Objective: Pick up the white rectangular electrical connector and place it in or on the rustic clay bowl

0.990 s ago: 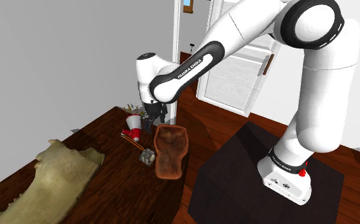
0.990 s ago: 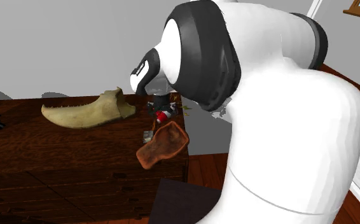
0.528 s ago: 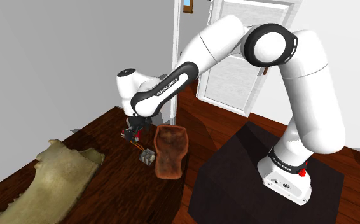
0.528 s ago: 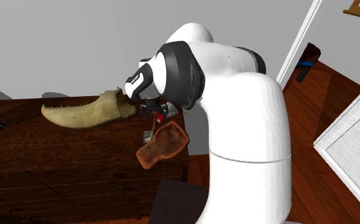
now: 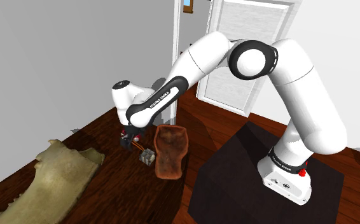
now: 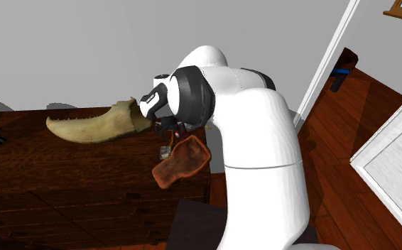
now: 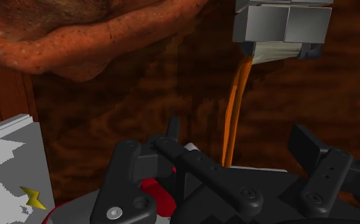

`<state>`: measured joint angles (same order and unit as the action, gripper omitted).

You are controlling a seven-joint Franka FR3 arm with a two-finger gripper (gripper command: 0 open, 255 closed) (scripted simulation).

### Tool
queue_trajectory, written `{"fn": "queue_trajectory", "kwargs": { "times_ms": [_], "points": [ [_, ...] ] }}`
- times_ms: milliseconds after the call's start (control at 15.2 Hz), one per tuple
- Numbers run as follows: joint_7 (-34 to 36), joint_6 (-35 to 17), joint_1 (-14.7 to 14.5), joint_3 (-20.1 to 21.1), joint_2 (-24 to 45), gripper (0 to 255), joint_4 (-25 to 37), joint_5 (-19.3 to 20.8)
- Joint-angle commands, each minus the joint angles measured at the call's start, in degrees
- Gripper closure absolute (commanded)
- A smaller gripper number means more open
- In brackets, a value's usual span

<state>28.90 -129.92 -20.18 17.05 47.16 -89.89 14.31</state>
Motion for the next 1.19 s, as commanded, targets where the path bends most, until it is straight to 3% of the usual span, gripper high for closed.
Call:
{"fn": "queue_trajectory", "kwargs": {
  "times_ms": [0,594,660,1122],
  "points": [
    [0.2,-1.0,-0.3,-0.3,1.1,0,0.1,0.3],
    [0.3,-1.3,-0.3,-0.3,1.4,0,0.1,0.4],
    [0.3,-1.3,-0.3,-0.3,1.4,255,0.1,0.4],
    [0.3,-1.3,-0.3,-0.3,1.4,255,0.2,0.4]
  ]
}}
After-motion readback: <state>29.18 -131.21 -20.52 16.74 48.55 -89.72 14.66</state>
